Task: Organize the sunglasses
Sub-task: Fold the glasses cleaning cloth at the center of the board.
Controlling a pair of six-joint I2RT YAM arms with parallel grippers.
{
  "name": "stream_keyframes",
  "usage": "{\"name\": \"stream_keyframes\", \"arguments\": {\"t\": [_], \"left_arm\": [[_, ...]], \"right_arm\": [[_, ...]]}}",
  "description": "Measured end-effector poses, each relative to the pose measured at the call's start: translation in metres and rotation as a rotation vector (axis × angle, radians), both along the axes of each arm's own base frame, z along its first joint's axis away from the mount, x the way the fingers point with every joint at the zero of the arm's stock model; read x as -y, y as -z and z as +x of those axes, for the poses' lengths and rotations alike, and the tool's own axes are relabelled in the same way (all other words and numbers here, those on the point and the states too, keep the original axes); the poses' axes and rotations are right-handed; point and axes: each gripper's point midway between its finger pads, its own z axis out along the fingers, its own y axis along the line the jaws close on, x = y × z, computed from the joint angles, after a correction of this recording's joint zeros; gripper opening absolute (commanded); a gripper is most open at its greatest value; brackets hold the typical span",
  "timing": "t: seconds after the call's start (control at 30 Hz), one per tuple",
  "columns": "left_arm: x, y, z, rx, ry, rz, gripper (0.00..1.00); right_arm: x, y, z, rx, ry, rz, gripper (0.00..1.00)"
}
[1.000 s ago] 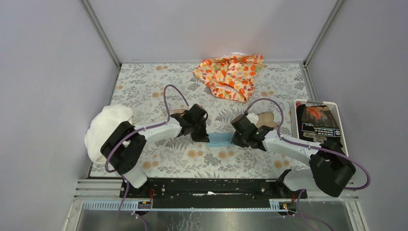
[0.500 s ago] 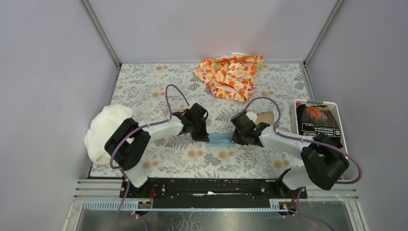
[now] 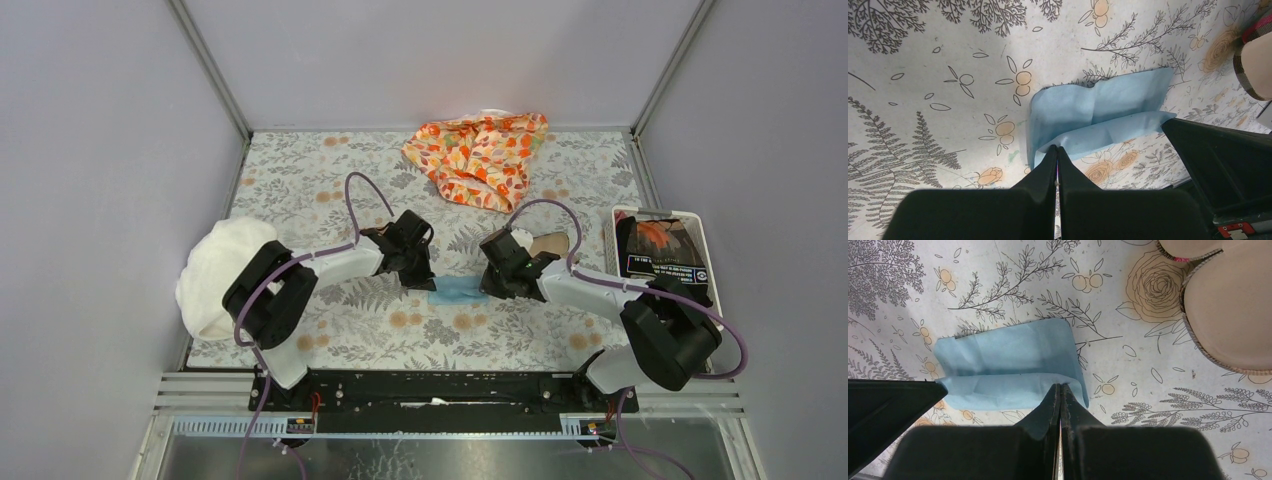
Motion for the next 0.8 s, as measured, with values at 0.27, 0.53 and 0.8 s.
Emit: {"name": "stream_keyframes", "arguments": {"t": [0.27, 0.53, 0.8], "left_arm": [[0.0, 0.0, 0.0, 0.001, 0.0, 0.0, 0.0], [0.0, 0.0, 0.001, 0.0, -0.002, 0.001, 0.0], [0.001, 0.001, 0.003, 0.003, -0.005, 0.004, 0.0]], "right_arm": [[0.001, -0.002, 0.004, 0.005, 0.006, 0.004, 0.0], [-0.001, -0.003, 0.008, 0.012, 0.006, 0.006, 0.0], [-0.002, 0.002, 0.011, 0.004, 0.004, 0.001, 0.0]]}}
